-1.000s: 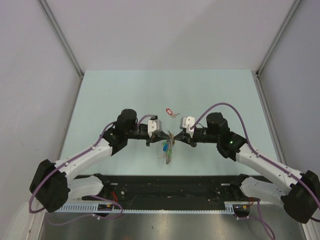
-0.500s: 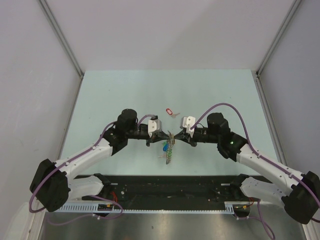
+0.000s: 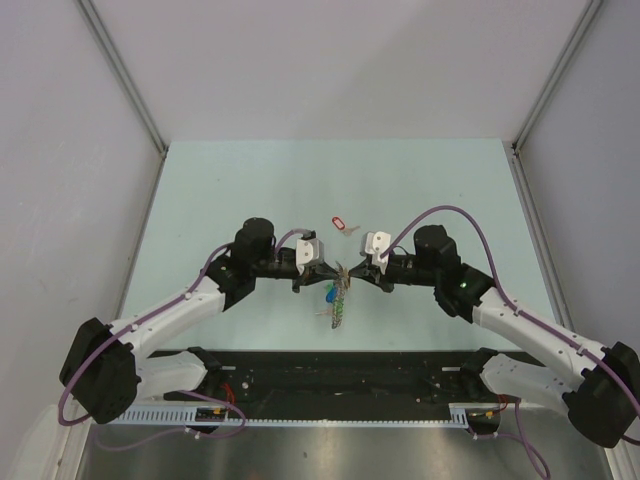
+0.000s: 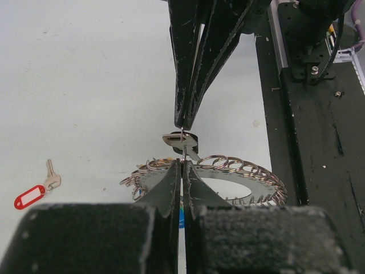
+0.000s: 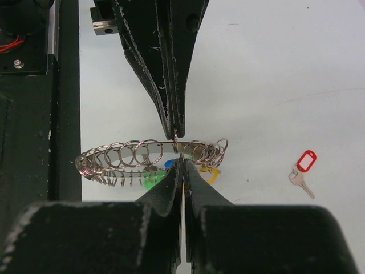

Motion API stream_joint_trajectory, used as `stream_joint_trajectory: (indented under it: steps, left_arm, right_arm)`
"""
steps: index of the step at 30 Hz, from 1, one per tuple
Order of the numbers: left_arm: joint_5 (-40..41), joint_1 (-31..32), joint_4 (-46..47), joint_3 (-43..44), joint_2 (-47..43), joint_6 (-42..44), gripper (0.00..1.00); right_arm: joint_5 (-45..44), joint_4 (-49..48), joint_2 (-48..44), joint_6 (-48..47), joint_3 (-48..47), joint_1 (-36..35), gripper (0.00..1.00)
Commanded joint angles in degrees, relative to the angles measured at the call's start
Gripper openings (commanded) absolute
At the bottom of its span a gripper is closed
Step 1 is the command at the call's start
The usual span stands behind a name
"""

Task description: Put the keys on the keyring

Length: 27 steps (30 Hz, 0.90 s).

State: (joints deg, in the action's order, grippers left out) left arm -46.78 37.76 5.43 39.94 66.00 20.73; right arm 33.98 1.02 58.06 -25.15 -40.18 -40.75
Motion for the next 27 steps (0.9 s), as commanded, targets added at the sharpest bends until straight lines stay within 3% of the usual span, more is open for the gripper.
stream_joint_trajectory:
  steps: [1,27]
  left_arm:
    - [-1.9,0.2,4.0,0.9,-0.8,-1.3,0.00]
    - [-1.9,0.2,4.9,0.9,-0.6,-2.6,0.00]
  right_arm:
    - [1.6,-1.2,0.7,-0.4,-0.9,-0.1,0.00]
    - [3.3,-1.6,1.0,-0.3,-1.1,-0.6,0.00]
